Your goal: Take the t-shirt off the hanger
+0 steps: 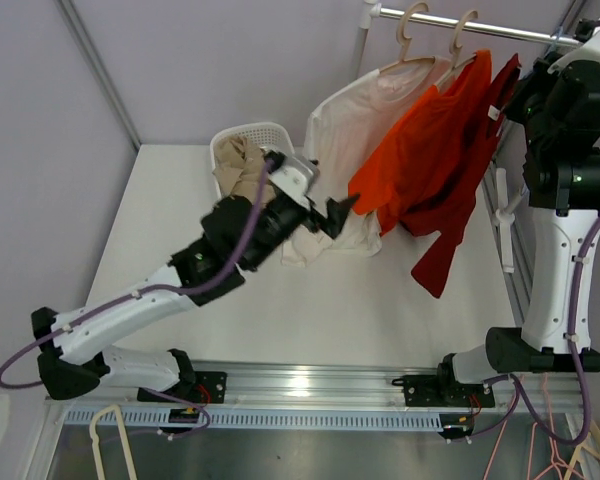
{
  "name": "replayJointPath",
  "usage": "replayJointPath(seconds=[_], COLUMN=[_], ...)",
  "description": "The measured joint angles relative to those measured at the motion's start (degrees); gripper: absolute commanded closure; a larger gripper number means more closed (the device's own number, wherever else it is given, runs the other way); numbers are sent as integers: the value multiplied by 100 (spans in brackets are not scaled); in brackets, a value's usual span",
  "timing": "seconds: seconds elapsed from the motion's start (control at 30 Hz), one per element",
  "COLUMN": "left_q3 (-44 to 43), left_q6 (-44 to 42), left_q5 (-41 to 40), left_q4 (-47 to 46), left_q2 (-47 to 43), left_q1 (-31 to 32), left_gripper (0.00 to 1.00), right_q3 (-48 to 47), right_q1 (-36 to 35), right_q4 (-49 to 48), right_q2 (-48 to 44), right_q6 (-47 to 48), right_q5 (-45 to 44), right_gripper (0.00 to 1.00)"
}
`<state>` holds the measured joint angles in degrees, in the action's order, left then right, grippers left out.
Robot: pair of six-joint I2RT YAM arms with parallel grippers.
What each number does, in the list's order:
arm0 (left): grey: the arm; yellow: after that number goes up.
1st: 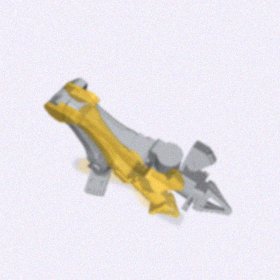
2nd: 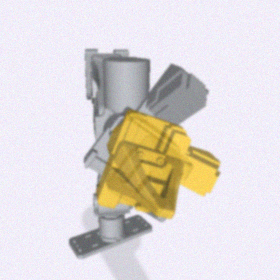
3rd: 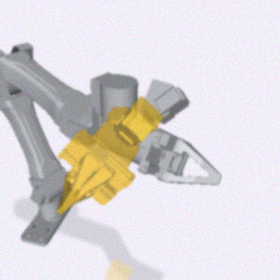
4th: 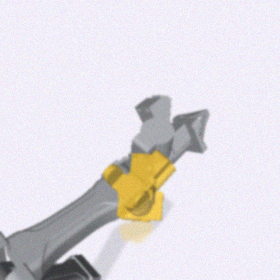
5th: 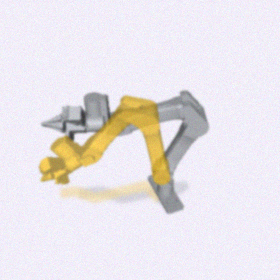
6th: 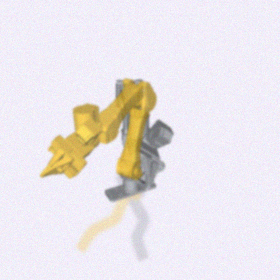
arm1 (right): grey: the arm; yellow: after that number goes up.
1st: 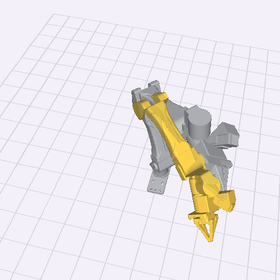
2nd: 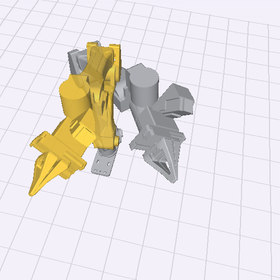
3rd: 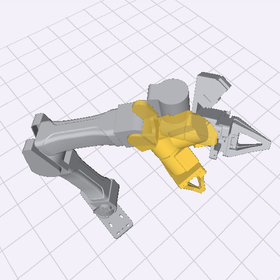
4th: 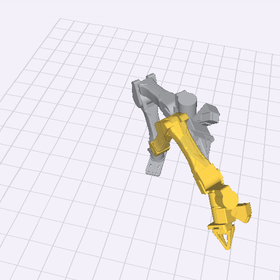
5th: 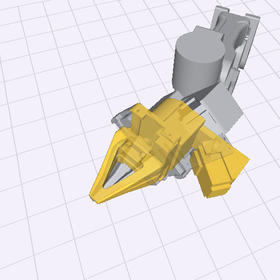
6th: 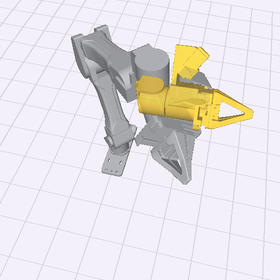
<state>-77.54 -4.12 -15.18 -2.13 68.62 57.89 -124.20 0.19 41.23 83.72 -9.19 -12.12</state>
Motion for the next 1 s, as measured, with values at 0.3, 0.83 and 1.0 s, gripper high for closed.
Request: replayJointPath(seconds=[0.3,0.83,1.0], left_q3=[1537,1965,1633], left_q6=[-1851,-2457,-2479], left_q5=[-817,-667,-715], left_q4=[-2295,-4470,-4321], left_q2=[938,1784,2256], left_q1=[1932,2218,2212], left_gripper=[0,2,8], right_q3=[55,61,79], right_q1=[-898,-2352,-2468], right_q4=[474,675,671], right_q2=[-11,-76,-190], right_q6=[-415,-404,-380], right_q5=[-855,-1971,-2020], right_gripper=[100,100,100])
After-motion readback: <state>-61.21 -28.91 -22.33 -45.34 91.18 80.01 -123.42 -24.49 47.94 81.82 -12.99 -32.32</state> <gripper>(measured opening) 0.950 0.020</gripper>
